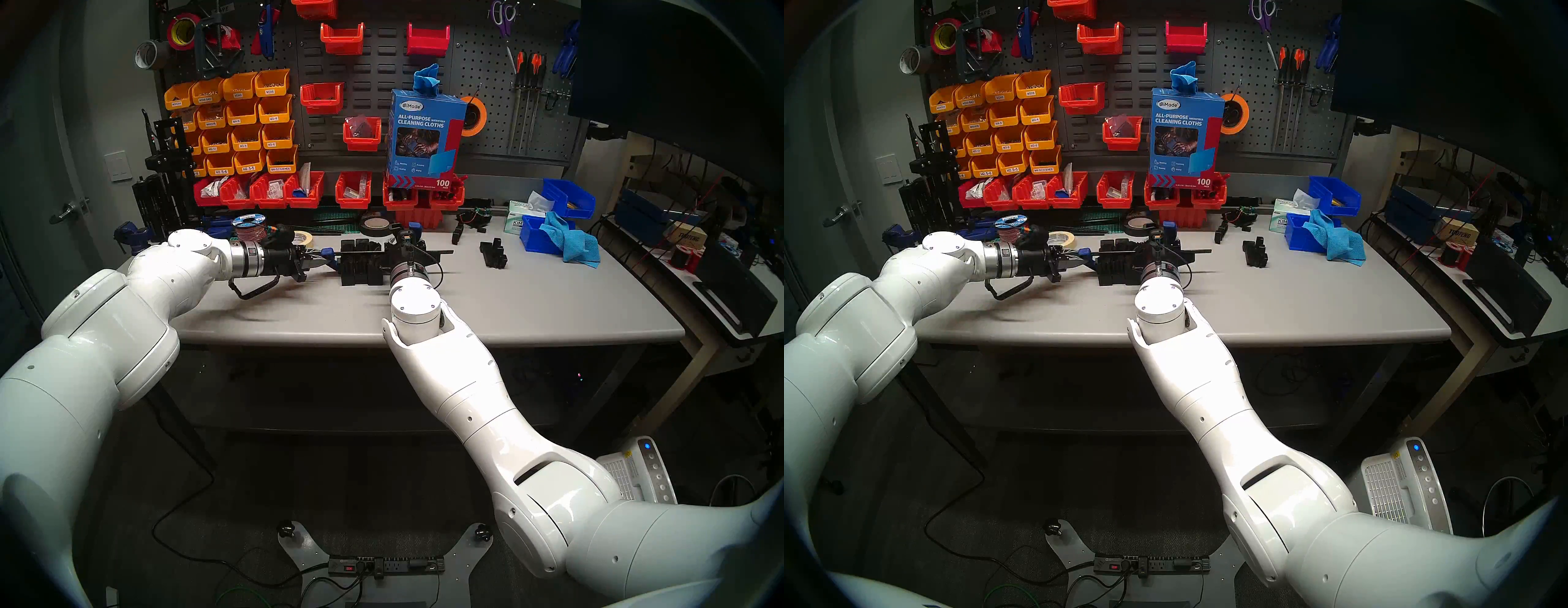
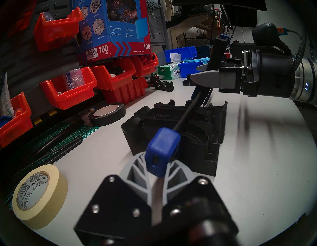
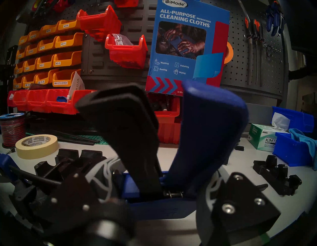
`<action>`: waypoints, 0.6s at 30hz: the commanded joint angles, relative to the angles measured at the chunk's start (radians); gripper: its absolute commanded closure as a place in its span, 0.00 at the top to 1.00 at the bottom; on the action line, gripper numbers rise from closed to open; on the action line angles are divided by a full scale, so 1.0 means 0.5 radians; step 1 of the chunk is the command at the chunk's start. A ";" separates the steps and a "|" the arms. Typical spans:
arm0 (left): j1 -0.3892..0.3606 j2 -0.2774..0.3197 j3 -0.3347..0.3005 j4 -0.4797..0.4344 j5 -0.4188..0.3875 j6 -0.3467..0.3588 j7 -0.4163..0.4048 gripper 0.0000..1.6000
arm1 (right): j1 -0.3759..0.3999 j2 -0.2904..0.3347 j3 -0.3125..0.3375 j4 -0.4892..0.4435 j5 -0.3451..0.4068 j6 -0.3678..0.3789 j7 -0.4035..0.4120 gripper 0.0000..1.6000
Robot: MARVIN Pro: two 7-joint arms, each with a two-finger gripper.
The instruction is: Clamp the two 3D printed pieces together with the clamp
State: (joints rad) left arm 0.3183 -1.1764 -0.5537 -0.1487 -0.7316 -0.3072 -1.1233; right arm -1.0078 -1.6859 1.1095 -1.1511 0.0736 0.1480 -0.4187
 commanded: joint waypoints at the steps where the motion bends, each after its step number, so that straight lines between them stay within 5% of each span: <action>1: -0.023 -0.046 0.000 -0.023 -0.001 0.006 -0.009 0.00 | 0.002 -0.106 -0.072 0.000 0.015 0.008 0.029 0.00; 18: -0.023 -0.044 -0.002 -0.020 0.001 0.006 -0.004 0.00 | 0.019 -0.166 -0.094 0.009 0.042 0.007 -0.019 0.00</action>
State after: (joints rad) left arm 0.3181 -1.1727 -0.5548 -0.1460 -0.7308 -0.3071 -1.1212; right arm -1.0029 -1.7073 1.1060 -1.1421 0.0867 0.1490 -0.4507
